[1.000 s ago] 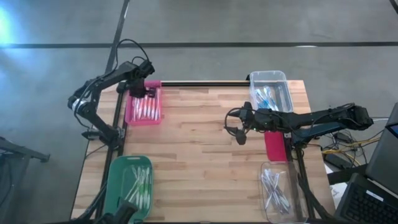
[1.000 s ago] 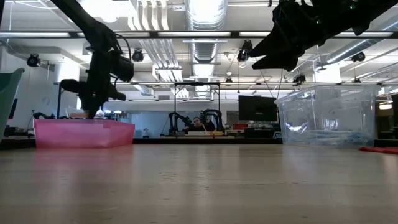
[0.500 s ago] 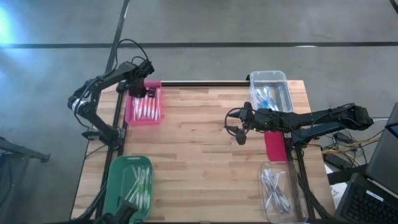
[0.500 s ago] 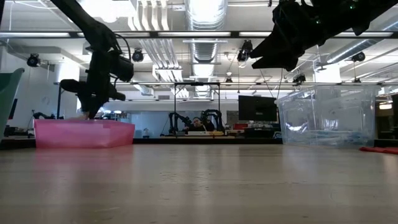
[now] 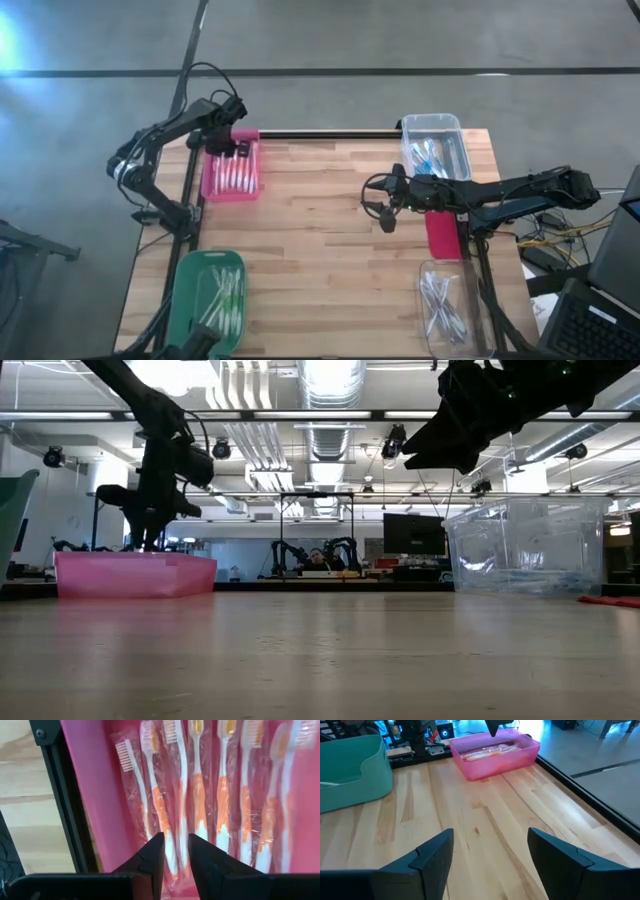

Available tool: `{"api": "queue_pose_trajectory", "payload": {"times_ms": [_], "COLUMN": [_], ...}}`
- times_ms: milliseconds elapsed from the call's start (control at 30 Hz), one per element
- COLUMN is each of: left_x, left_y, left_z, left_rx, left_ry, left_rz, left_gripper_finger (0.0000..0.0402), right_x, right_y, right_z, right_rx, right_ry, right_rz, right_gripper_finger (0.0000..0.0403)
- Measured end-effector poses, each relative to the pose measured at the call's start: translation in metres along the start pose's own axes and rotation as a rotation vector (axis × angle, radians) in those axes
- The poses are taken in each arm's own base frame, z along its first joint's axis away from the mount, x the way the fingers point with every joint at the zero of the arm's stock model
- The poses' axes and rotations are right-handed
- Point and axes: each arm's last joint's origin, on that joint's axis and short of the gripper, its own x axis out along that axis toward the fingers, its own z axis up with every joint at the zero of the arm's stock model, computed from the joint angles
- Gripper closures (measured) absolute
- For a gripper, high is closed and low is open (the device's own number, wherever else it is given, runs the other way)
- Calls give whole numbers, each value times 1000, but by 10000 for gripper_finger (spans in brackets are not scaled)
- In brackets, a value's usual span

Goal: Pick & Place Toothbrushes
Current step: Return to Home Position

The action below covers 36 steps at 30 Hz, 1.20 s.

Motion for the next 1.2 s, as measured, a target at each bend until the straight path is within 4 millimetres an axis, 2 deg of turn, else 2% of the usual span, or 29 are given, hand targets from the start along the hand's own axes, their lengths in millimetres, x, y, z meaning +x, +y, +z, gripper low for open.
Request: {"api": "queue_pose_trajectory", "payload": {"times_ms": [167, 367, 533, 700, 800, 867, 967, 1067, 1133, 1200], "left_x": [-20, -71, -117, -145, -147, -141, -126, -110, -99, -90], "left_y": [0, -25, -66, -107, -122, -127, -126, -116, -106, -94], "left_z": [-5, -30, -76, -146, -195, -224, -256, -270, -270, -268], "left_rx": [7, 154, 397, 660, 840, 972, 1128, 1213, 1248, 1250], "left_ry": [-71, -375, -663, -938, -1104, -1177, -1234, -1241, -1231, -1221], "left_rz": [-59, -256, -499, -782, -935, -1008, -1053, -1077, -1099, -1145], "left_gripper_finger": [318, 346, 375, 397, 395, 396, 398, 397, 398, 399], "right_x": [0, -2, -2, -5, -6, -5, 2, 13, 17, 16], "right_y": [0, 2, 3, 11, 21, 28, 38, 45, 47, 47], "right_z": [6, 13, 20, 32, 34, 37, 36, 33, 31, 31], "right_rx": [-20, -19, 28, 32, 28, 30, 26, -25, -70, -93], "right_ry": [-60, -112, -130, -154, -187, -228, -241, -191, -163, -155], "right_rz": [7, 20, 29, 120, 188, 222, 252, 283, 312, 325], "right_gripper_finger": [165, 182, 195, 217, 241, 263, 302, 345, 375, 388]}}
